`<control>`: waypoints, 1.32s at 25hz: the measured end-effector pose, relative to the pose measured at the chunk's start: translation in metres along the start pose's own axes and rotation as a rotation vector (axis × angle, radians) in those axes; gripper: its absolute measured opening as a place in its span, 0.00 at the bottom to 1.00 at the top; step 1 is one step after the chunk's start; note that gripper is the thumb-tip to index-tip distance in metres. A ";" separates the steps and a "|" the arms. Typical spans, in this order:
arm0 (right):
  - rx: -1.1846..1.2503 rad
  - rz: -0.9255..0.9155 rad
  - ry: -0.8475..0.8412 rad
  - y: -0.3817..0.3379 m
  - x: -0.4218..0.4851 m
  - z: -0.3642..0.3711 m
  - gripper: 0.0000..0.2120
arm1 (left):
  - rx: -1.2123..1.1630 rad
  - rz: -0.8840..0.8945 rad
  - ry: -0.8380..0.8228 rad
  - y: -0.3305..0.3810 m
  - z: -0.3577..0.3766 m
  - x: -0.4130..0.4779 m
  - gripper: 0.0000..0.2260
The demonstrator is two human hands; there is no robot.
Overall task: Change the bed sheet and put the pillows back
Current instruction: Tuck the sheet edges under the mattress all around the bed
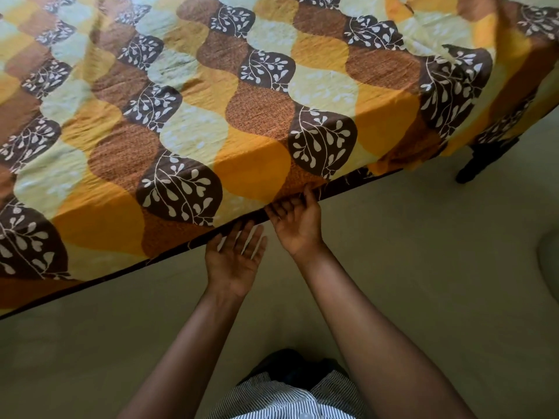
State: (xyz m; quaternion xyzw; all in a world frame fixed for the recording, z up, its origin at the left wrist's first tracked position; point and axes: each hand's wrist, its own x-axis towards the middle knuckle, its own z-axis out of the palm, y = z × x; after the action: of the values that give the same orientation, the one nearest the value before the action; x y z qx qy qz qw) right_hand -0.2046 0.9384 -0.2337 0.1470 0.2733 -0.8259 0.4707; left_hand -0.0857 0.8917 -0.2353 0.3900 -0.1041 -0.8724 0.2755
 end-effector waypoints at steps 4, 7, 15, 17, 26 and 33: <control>-0.039 0.064 -0.007 0.025 -0.026 -0.019 0.19 | -0.226 0.171 0.049 0.024 -0.020 -0.004 0.20; -0.100 0.080 -0.028 0.034 -0.023 -0.011 0.20 | -0.320 0.233 0.026 0.031 -0.030 -0.003 0.27; -0.134 0.093 -0.084 0.029 -0.024 0.001 0.21 | -0.461 0.222 -0.110 0.038 -0.012 -0.003 0.38; -0.150 0.080 -0.088 0.032 -0.024 0.002 0.20 | -0.425 0.246 -0.101 0.038 -0.006 -0.003 0.37; -0.340 0.148 -0.147 0.068 -0.033 0.012 0.20 | -0.396 0.397 0.077 0.075 -0.066 -0.037 0.32; -0.321 0.143 -0.170 0.068 -0.034 0.020 0.20 | -0.460 0.351 -0.112 0.078 -0.054 -0.020 0.40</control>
State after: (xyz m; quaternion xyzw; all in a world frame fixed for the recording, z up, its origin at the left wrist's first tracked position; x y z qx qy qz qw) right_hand -0.1282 0.9227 -0.2220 0.0186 0.3495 -0.7457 0.5669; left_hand -0.0037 0.8398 -0.2287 0.2443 0.0155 -0.8323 0.4974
